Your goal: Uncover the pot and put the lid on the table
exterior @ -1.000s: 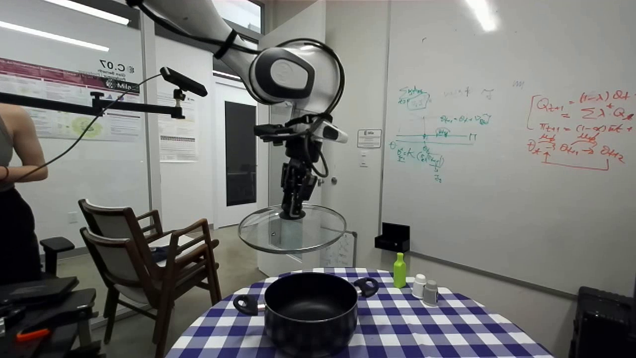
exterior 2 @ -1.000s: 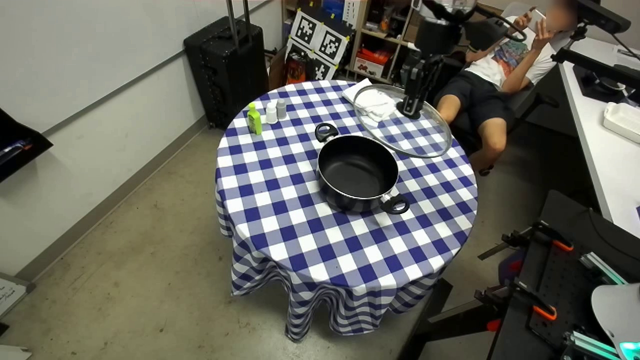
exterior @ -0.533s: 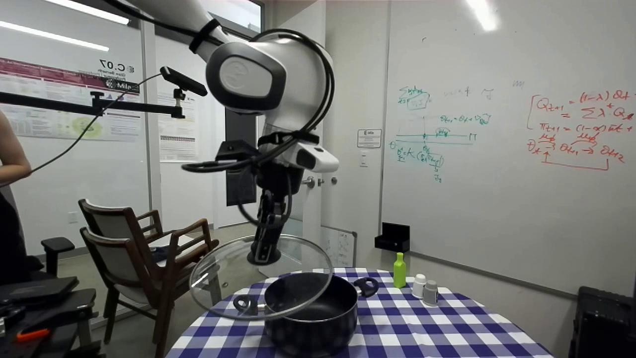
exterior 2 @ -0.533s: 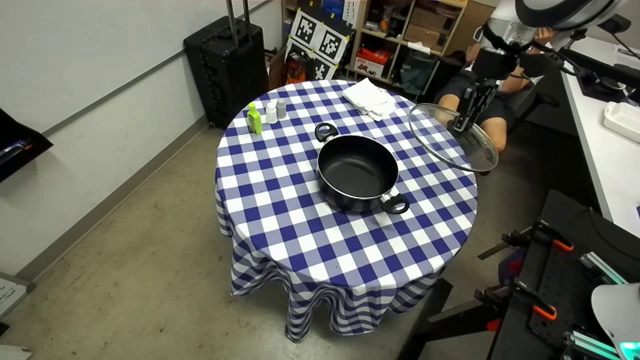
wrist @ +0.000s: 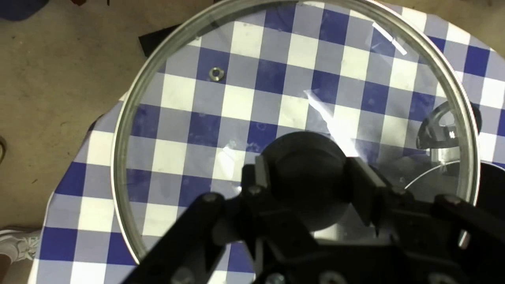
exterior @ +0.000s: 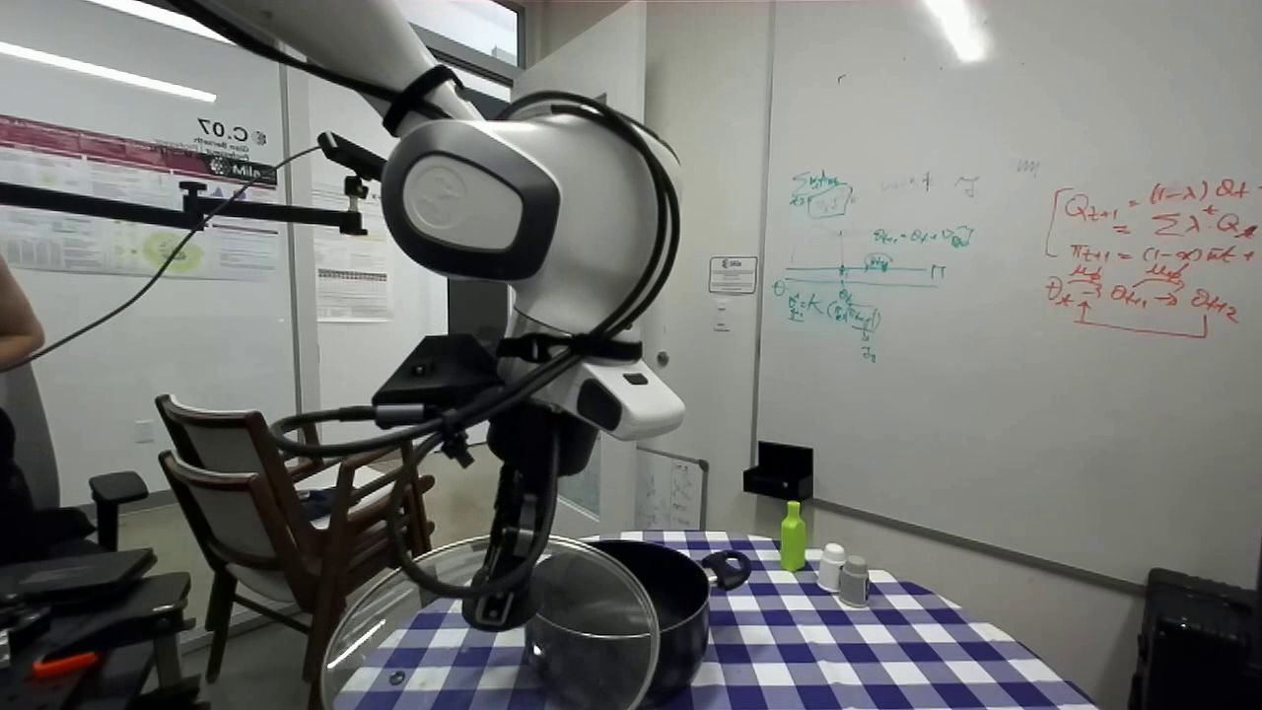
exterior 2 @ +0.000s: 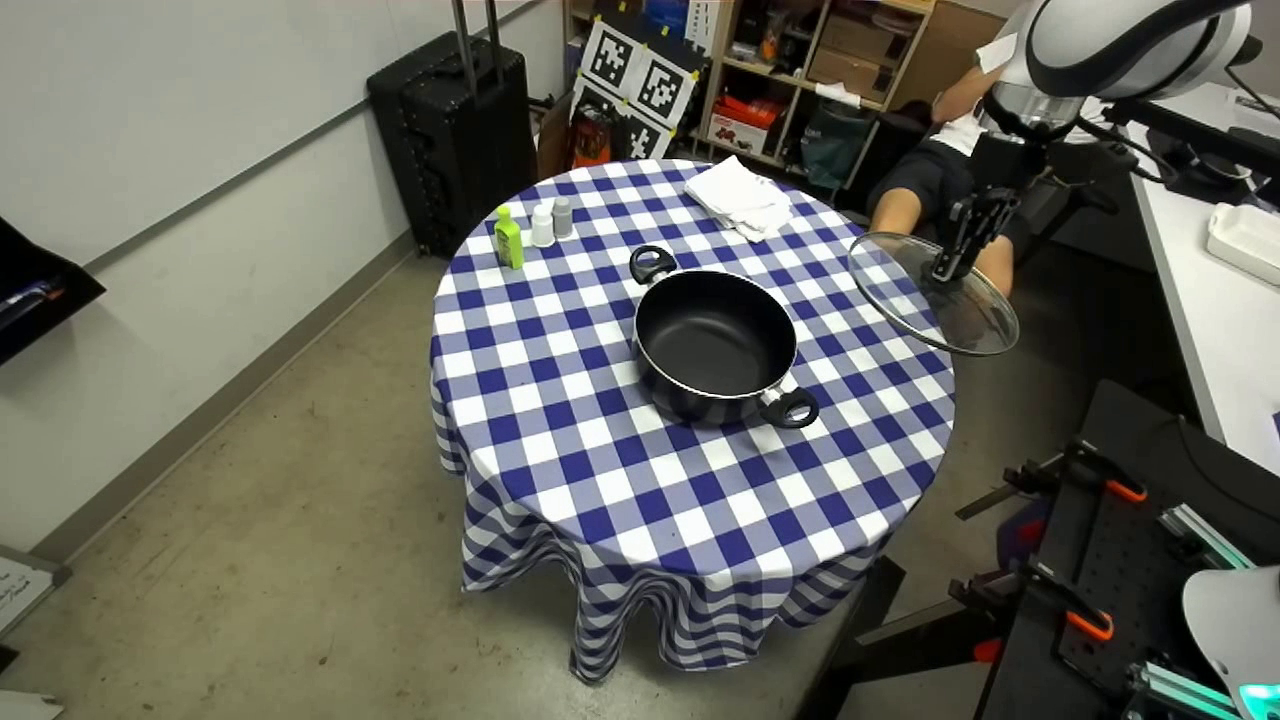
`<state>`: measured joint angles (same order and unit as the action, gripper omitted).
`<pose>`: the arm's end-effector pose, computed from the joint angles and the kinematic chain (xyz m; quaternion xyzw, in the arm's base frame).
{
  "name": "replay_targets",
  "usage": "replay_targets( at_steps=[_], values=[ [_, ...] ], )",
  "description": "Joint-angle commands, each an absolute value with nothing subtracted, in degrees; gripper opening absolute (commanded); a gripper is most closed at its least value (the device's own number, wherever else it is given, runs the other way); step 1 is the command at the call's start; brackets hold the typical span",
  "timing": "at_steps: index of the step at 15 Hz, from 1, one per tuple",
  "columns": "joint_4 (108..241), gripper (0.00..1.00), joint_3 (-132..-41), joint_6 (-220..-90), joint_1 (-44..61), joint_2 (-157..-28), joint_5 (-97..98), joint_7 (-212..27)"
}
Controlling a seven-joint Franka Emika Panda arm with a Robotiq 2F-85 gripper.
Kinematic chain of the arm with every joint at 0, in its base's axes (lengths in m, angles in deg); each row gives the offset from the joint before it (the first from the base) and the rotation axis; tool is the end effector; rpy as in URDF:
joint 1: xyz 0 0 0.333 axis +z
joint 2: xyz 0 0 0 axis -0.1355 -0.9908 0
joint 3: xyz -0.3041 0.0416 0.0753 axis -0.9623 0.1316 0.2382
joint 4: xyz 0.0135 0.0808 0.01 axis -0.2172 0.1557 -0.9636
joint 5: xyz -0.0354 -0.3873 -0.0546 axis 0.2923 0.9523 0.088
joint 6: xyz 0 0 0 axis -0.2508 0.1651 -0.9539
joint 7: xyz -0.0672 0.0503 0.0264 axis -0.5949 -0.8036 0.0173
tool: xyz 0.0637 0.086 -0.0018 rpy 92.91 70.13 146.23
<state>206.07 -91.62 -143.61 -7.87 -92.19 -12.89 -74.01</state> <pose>0.4871 -0.2135 0.2484 -0.9765 0.1556 0.1166 0.0925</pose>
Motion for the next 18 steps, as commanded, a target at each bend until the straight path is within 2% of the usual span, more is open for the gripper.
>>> replay_targets(
  at_steps=[1, 8, 18],
  values=[
    [199.6, 0.26, -91.3, -144.3, -8.5, -97.8, -13.9, -72.1],
    [188.3, 0.26, -90.0, -148.1, -10.9, -112.2, -13.6, -73.2],
    [172.6, 0.26, -89.6, -147.0, -11.4, -129.3, -11.4, -76.5]
  ],
)
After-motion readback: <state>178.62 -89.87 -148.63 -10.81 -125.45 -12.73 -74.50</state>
